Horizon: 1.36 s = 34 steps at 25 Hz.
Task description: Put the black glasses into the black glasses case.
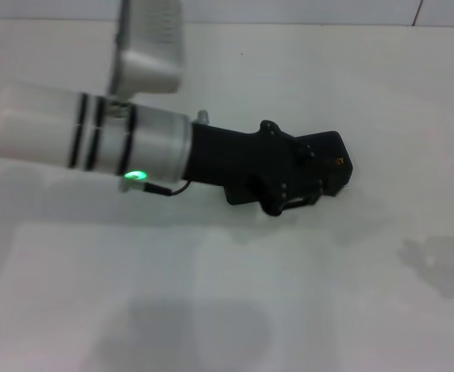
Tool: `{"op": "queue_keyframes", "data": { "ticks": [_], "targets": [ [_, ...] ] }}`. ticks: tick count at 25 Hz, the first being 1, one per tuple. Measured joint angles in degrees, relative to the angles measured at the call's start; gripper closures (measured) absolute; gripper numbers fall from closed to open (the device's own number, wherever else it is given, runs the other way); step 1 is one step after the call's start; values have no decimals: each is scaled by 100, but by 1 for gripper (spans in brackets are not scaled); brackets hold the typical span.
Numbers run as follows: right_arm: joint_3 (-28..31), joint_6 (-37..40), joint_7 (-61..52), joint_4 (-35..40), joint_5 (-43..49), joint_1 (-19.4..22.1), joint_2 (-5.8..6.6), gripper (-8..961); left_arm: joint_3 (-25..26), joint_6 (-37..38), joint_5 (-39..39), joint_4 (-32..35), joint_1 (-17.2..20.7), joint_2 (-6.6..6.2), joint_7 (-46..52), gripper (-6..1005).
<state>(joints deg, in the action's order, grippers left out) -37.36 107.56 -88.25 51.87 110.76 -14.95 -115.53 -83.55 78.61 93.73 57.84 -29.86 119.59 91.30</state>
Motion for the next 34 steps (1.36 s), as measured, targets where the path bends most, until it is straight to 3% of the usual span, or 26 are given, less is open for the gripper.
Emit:
{"op": "queue_keyframes", "data": {
  "ticks": [4,6,8,11,12,14,18,25,34],
  "targets": [
    [-331,490,329,-230,-205,-272,-29,757,681,1366,-256,665,543,-17,-351,691],
    [-780,581,528,-538,-541,-465,-44,756,1206,2101,-452,653,690,-18,-642,682],
    [-1292,591,867,-933,-1070,-680,-49,679,1722,2606,-601,494,800,-33,-751,672],
    [-2094,423,1203,-1227,-1726,-983,-56,563,2311,2958,-582,118,907,-142,-783,520],
    [-2094,423,1203,-1227,-1726,-983,-56,534,2397,2992,-556,-54,927,-221,-830,469],
    [-2695,155,1228,-1202,-2195,-1148,-67,476,2449,3022,-525,-443,947,-377,-1037,407],
    [-2940,5,1229,-1096,-2488,-1193,-66,361,2463,3053,-473,-1083,991,-547,-1590,363],
    [-3080,-31,1300,-1039,-2720,-1237,-66,143,2483,3071,-417,-1211,1256,-571,-1969,330],
    [-3235,-274,1448,-1115,-2783,-1244,-66,132,2524,3289,-595,-1430,1256,-586,-1944,330]
  ]
}}
